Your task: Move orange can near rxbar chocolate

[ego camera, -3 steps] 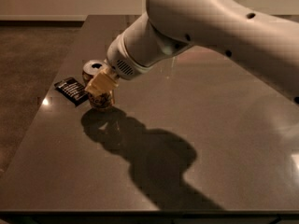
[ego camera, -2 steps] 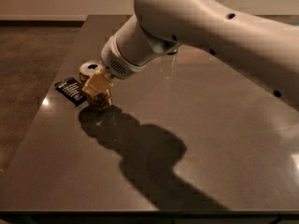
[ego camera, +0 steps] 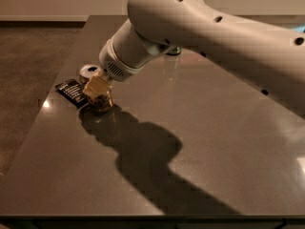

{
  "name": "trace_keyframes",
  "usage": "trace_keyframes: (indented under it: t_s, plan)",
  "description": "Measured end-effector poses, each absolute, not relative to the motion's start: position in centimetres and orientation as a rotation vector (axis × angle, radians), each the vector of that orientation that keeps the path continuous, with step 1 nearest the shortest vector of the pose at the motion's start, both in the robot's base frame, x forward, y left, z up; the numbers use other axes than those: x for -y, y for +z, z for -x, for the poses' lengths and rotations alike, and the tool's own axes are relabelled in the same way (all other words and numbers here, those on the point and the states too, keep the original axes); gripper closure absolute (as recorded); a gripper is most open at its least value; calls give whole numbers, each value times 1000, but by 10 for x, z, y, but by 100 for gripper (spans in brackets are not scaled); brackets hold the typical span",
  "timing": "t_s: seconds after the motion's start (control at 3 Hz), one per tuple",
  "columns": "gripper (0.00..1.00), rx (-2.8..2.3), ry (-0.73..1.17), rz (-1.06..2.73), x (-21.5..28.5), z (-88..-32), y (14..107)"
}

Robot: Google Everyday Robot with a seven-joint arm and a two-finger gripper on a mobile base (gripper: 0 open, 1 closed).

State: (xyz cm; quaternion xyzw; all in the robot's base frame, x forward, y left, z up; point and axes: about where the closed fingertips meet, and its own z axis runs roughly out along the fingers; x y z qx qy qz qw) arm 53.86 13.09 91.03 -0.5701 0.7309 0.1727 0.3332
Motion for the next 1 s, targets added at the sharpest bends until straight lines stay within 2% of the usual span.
trace_keyframes:
  t_s: [0.33,0.67,1.0]
  plan:
    - [14,-1905,448,1490,-131,-537,913]
    - [0,-1901,444,1491,-132,-536,915]
    - [0,-1901,444,1491,-132,-536,915]
